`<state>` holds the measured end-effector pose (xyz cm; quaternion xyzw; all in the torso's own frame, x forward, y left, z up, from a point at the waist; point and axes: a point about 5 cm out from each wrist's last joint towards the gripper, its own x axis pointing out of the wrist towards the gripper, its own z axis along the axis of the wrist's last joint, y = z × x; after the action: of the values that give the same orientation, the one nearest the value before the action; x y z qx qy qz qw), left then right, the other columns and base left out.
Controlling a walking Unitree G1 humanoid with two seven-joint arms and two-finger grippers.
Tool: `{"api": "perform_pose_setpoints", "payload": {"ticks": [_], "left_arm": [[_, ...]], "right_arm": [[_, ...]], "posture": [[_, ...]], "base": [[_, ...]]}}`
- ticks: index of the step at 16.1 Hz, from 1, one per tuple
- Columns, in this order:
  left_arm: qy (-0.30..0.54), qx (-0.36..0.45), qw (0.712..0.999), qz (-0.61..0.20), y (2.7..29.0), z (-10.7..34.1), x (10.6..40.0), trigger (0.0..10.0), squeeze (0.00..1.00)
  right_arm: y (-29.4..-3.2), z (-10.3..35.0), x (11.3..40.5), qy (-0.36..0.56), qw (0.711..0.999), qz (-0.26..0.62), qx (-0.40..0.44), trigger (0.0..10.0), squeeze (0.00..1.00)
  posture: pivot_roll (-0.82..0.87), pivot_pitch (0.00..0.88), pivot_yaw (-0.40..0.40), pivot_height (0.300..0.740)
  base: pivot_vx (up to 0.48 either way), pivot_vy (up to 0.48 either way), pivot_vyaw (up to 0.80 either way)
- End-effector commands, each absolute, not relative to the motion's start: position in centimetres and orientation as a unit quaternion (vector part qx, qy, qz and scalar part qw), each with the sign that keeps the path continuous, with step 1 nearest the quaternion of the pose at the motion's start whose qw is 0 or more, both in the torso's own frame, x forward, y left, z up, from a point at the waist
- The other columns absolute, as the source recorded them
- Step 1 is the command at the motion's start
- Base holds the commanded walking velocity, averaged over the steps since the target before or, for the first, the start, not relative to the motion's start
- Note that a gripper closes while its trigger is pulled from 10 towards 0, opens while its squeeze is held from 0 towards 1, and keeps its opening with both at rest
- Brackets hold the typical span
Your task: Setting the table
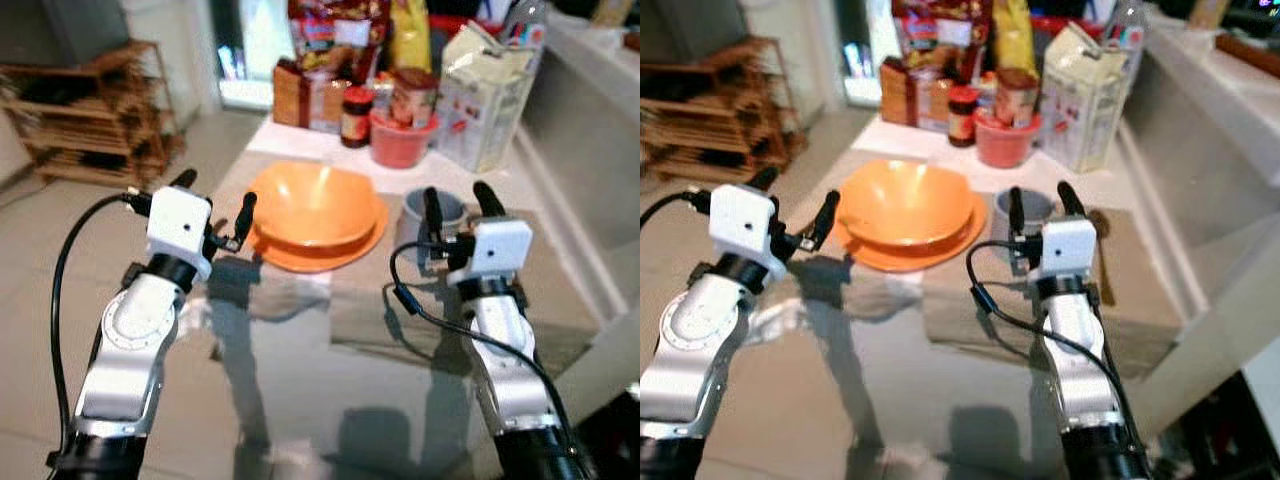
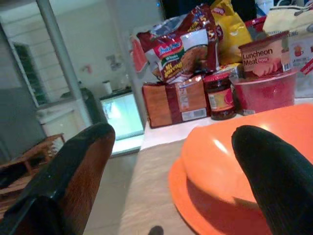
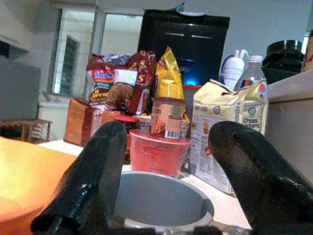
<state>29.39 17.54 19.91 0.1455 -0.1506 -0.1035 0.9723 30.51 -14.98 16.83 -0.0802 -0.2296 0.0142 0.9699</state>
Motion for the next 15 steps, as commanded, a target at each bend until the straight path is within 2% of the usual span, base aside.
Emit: {"api": "perform_pose_setpoints", "payload": {"ticks": [1, 6, 9, 13, 15], "left_arm": [[-0.147, 0.151, 0.972, -0.108, 17.2, 19.8, 29.4, 10.0, 0.00], [-0.125, 0.159, 0.971, -0.124, 17.1, 19.9, 30.3, 10.0, 0.00], [-0.091, 0.206, 0.951, -0.212, 17.2, 20.3, 31.5, 10.0, 0.00], [-0.035, 0.309, 0.911, -0.270, 20.6, 22.2, 32.6, 10.0, 0.00], [-0.016, 0.333, 0.890, -0.312, 21.1, 22.9, 32.4, 10.0, 0.00]], "right_arm": [[-15.9, 17.1, 30.5, -0.233, 0.969, -0.007, -0.082, 10.0, 0.00], [-16.4, 16.2, 30.7, -0.204, 0.976, -0.019, -0.078, 10.0, 0.00], [-16.1, 15.8, 30.4, -0.198, 0.977, -0.011, -0.079, 10.0, 0.00], [-16.3, 15.4, 29.9, -0.193, 0.978, -0.018, -0.079, 10.0, 0.00], [-16.2, 15.2, 29.7, -0.190, 0.979, -0.019, -0.078, 10.0, 0.00]], "posture": [[0.02, 0.000, 0.004, 0.740], [0.02, 0.000, 0.004, 0.740], [0.02, 0.000, 0.014, 0.740], [0.01, 0.000, 0.042, 0.740], [0.02, 0.000, 0.048, 0.740]], "base": [[0.000, 0.000, 0.00], [0.000, 0.000, 0.00], [0.000, 0.000, 0.00], [0.000, 0.000, 0.00], [0.000, 0.000, 0.00]]}}
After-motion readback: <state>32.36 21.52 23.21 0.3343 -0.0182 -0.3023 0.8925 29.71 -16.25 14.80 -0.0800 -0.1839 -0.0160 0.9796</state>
